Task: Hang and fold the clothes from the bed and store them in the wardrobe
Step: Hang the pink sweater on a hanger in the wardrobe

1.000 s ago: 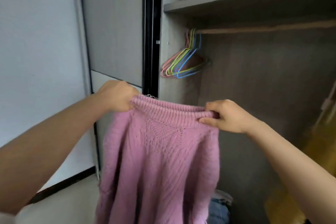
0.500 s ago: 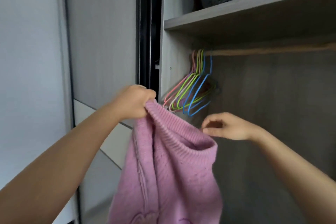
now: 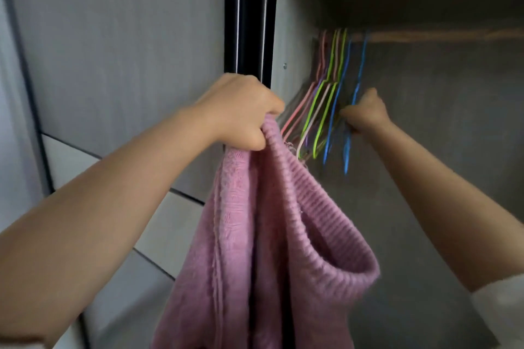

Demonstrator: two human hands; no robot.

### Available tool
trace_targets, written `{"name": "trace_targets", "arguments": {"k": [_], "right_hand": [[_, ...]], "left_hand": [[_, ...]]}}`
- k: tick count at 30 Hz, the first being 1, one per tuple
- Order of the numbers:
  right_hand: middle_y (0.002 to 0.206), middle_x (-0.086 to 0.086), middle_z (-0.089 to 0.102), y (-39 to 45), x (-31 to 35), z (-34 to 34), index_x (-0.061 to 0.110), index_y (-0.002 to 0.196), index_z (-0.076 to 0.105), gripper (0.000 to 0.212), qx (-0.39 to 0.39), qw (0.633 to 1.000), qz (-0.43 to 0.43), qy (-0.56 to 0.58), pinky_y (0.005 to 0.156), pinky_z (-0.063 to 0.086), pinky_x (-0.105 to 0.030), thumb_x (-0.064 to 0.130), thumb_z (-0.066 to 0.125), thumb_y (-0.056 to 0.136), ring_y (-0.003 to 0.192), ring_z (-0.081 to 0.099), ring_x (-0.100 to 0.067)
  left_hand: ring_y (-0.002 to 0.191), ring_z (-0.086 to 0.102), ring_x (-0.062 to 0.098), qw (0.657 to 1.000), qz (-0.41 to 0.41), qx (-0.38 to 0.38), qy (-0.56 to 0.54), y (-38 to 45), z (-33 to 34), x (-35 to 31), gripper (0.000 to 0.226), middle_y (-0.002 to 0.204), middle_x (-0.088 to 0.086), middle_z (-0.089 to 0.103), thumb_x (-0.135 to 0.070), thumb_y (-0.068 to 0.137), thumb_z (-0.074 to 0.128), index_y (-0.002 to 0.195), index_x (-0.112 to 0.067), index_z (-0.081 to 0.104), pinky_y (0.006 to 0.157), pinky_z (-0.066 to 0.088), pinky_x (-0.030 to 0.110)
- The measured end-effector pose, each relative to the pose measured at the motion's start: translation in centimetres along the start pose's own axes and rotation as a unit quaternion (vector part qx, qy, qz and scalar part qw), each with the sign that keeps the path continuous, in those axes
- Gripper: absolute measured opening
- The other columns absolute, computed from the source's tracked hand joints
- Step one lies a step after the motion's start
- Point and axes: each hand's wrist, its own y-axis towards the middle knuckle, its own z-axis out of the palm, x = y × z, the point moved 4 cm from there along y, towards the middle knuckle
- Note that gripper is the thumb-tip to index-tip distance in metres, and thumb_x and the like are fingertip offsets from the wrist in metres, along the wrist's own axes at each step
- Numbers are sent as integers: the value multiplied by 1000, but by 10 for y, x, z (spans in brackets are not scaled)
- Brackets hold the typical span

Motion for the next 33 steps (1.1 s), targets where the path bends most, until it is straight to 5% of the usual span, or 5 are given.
{"name": "trace_targets", "arguments": {"k": [4, 10, 20, 26, 33], "right_hand": [[64, -20, 48, 17, -3, 2, 4, 64, 45, 23, 7, 998, 55, 25, 38, 36, -20, 3, 40, 87, 18, 35, -3], [64, -2, 37, 27, -2, -13, 14, 62, 32, 35, 2, 999, 48, -22, 50, 35, -21, 10, 31, 96, 53, 37, -12], [61, -4, 34, -20, -31, -36, 15, 69, 39, 24, -63, 994, 27, 86, 31, 27, -10, 11, 38, 93, 47, 37, -16], [54, 0, 37, -112, -66, -81, 20, 59, 34, 37, -108, 989, -26, 99, 50, 29, -28, 22, 53, 90, 49, 35, -13], [33, 5, 39, -244, -141, -112, 12, 65, 40, 30, -41, 947, 62, 313, 34, 29, -16, 7, 55, 90, 30, 34, -3]], "left_hand": [[58, 28, 20, 999, 39, -2, 3, -2, 7, 6, 38, 51, -3, 31, -19, 66, 62, 52, -16, 28, 58, 23, 29], [49, 23, 10, 998, 58, -5, -14, -7, 9, 6, 36, 50, -3, 31, -20, 65, 62, 50, -16, 29, 56, 20, 29], [65, 35, 22, 998, 39, 41, 22, -3, 8, 3, 31, 55, -4, 36, -20, 69, 62, 55, -16, 35, 60, 24, 26], [69, 45, 29, 999, 14, 48, -16, -13, 1, -11, 33, 54, -4, 38, -16, 72, 61, 54, -17, 34, 58, 29, 27], [92, 58, 29, 997, 46, 67, -6, -54, -16, -75, 1, 90, 9, 62, -17, 82, 57, 82, -16, 56, 62, 30, 28]]}}
